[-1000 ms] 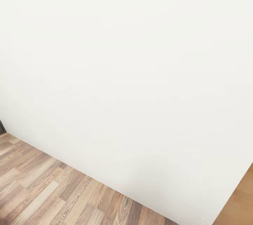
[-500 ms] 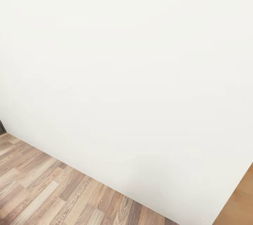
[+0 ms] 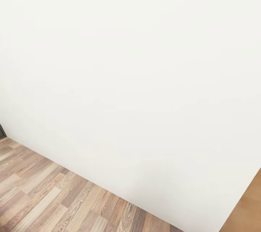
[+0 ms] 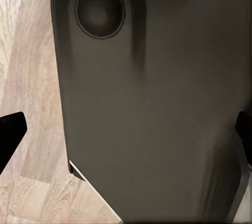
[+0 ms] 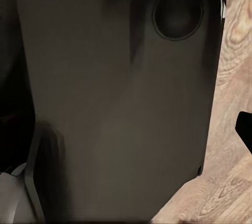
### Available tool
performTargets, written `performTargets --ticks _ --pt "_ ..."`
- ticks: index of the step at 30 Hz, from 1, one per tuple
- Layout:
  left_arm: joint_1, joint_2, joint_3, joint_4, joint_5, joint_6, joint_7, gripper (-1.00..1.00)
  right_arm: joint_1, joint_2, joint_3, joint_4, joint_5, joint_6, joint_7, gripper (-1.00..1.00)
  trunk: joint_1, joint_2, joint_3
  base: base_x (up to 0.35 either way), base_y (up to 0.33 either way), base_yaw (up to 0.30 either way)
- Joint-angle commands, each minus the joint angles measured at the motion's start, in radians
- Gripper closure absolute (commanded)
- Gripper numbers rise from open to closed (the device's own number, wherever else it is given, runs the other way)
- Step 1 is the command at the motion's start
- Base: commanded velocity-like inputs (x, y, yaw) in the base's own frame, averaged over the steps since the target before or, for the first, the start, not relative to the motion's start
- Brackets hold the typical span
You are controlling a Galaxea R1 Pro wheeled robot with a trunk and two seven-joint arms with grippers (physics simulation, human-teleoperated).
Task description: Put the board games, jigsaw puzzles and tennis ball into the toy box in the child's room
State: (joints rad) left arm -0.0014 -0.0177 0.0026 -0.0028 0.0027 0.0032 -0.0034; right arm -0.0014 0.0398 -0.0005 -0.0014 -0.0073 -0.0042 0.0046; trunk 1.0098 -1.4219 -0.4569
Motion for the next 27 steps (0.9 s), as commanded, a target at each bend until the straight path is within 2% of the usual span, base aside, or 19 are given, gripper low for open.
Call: performTargets --ticks 1,22,27 --pt "0.0 0.0 0.0 0.0 0.0 0.0 0.0 -1.0 0.0 0.0 0.0 0.0 -0.001 0.0 0.0 -1.0 -0.004 0.007 0.003 0.0 0.0 0.0" --pt "0.0 -0.003 0.002 0.0 0.0 0.001 0.002 -1.0 0.0 -0.002 0.0 0.0 0.0 -0.003 0.0 -1.0 -0.084 0.154 0.068 0.0 0.0 0.0" --pt "0.0 -0.003 0.002 0.0 0.0 0.0 0.002 -1.0 0.0 -0.009 0.0 0.0 0.0 -0.003 0.0 -1.0 -0.104 0.189 0.084 0.0 0.0 0.0"
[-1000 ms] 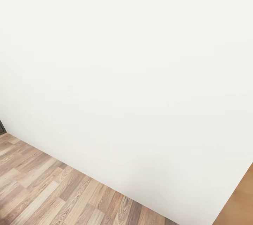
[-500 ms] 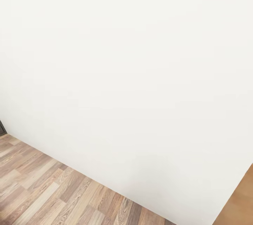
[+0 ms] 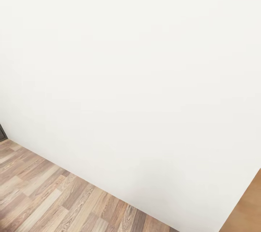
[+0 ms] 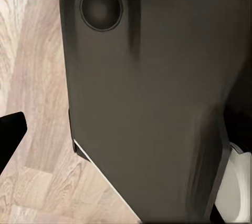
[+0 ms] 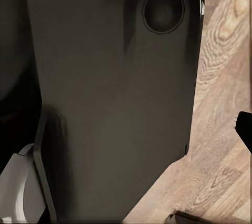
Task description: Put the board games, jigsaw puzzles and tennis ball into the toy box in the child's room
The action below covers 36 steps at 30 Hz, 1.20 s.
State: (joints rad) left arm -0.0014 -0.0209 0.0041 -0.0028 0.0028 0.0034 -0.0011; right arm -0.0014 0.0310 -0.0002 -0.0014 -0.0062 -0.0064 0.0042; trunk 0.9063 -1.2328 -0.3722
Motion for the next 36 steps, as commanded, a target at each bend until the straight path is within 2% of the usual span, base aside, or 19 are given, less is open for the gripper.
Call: performTargets --ticks 1,10,17,21,27,32,36 --pt "0.0 0.0 0.0 -0.001 0.0 0.0 0.0 -1.0 0.0 -0.001 0.0 0.0 -0.001 -0.001 0.0 -1.0 -0.004 0.007 0.003 0.0 0.0 0.0" --pt "-0.001 0.003 -0.001 -0.095 0.001 0.013 0.047 -1.0 0.0 0.001 -0.005 0.0 -0.003 -0.001 0.0 -1.0 -0.038 0.07 0.031 0.0 0.0 0.0" --pt "-0.015 0.014 0.001 -0.183 0.003 0.08 0.117 -1.0 0.0 0.015 -0.008 -0.041 -0.003 -0.012 0.006 -1.0 -0.065 0.119 0.053 0.0 0.0 0.0" --pt "-0.057 0.029 0.012 -0.198 0.004 0.129 0.127 -1.0 0.0 0.018 -0.008 -0.097 -0.003 -0.019 0.005 -1.0 -0.081 0.147 0.065 0.0 0.0 0.0" --pt "-0.138 0.055 0.062 -0.205 0.004 0.18 0.128 -1.0 -0.004 0.02 -0.009 -0.158 -0.005 -0.019 0.003 -1.0 -0.104 0.189 0.084 0.0 0.0 0.0" --pt "-0.194 0.083 0.091 -0.207 0.004 0.199 0.126 -1.0 -0.009 0.02 -0.009 -0.183 -0.006 -0.02 0.001 -1.0 -0.123 0.224 0.1 0.0 0.0 0.0" --pt "-0.218 0.111 0.102 -0.207 0.004 0.2 0.125 -1.0 -0.013 0.019 -0.01 -0.194 -0.007 -0.024 0.001 -1.0 -0.138 0.252 0.112 0.0 0.0 0.0"
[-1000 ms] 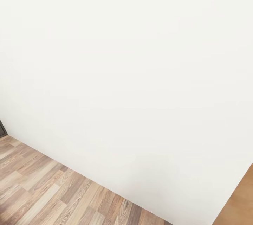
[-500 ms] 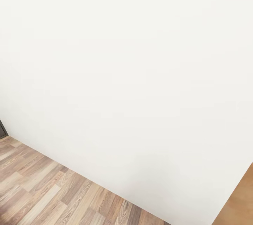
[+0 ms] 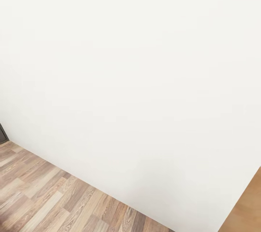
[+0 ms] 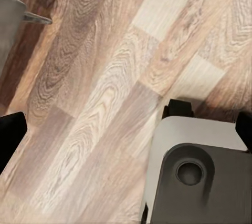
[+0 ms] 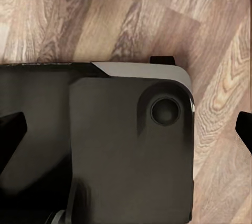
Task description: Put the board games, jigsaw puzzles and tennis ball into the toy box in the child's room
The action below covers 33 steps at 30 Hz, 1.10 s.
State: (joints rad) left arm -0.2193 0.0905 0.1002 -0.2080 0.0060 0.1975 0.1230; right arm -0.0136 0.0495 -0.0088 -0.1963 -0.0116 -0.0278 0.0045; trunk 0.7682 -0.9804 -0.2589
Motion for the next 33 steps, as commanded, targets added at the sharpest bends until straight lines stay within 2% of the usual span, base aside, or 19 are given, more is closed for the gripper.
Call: performTargets --ticks 1,9,15,24,33 --pt "-0.004 0.005 0.007 -0.002 0.001 0.005 0.001 -1.0 -0.001 -0.001 -0.001 -0.001 -0.001 -0.004 0.0 -1.0 -0.004 0.006 0.002 0.0 0.0 0.0" --pt "-0.015 0.02 0.011 -0.002 0.002 -0.016 -0.005 -1.0 -0.003 -0.001 -0.002 -0.007 -0.006 -0.021 0.0 -1.0 -0.035 0.062 0.027 0.0 0.0 0.0" --pt "-0.017 0.014 0.01 -0.004 0.0 -0.04 -0.008 -1.0 -0.003 0.003 -0.002 -0.022 -0.006 -0.069 -0.001 -1.0 -0.058 0.104 0.046 0.0 0.0 0.0" --pt "-0.027 0.012 0.013 -0.036 0.002 -0.042 -0.004 -1.0 -0.003 0.008 -0.001 -0.052 -0.006 -0.098 -0.005 -1.0 -0.092 0.167 0.074 0.0 0.0 0.0" --pt "-0.031 -0.005 0.01 -0.054 0.0 -0.047 -0.009 -1.0 -0.003 0.009 0.0 -0.056 -0.005 -0.127 -0.003 -1.0 -0.127 0.23 0.102 0.0 0.0 0.0"
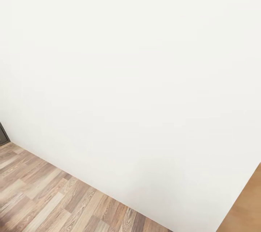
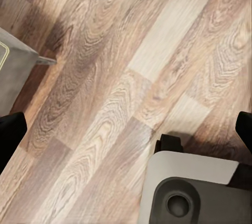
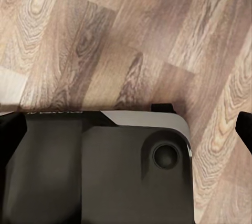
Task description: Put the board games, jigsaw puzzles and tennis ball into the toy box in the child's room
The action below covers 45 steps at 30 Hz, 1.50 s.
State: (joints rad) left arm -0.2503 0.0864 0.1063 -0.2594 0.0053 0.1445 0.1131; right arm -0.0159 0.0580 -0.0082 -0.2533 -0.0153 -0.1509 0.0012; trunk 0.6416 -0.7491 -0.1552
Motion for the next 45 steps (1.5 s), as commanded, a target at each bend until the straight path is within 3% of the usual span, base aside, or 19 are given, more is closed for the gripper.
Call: performTargets --ticks 1,10,23,38,45 --pt "-0.001 -0.002 0.004 -0.007 0.001 0.006 0.001 -1.0 -0.001 0.0 -0.001 0.001 -0.002 -0.005 0.0 -1.0 -0.004 0.006 0.002 0.0 0.0 0.0" --pt "-0.017 -0.005 0.004 -0.058 0.001 0.009 0.0 -1.0 -0.001 0.002 0.0 0.0 -0.002 -0.01 -0.001 -1.0 -0.038 0.069 0.03 0.0 0.0 0.0" --pt "-0.02 -0.007 0.0 -0.046 0.0 0.003 -0.005 -1.0 -0.001 0.003 0.0 -0.005 -0.002 -0.007 0.0 -1.0 -0.088 0.16 0.071 0.0 0.0 0.001" --pt "-0.019 -0.015 -0.005 -0.012 -0.009 -0.003 -0.006 -1.0 -0.001 0.016 0.002 -0.016 0.001 -0.007 -0.021 -1.0 -0.088 0.16 0.071 0.0 0.0 0.206" --pt "-0.018 -0.024 -0.005 -0.001 -0.01 -0.039 -0.004 -1.0 0.0 0.028 0.003 -0.017 0.006 -0.007 -0.041 -1.0 -0.088 0.16 0.071 -0.023 -0.001 0.282"
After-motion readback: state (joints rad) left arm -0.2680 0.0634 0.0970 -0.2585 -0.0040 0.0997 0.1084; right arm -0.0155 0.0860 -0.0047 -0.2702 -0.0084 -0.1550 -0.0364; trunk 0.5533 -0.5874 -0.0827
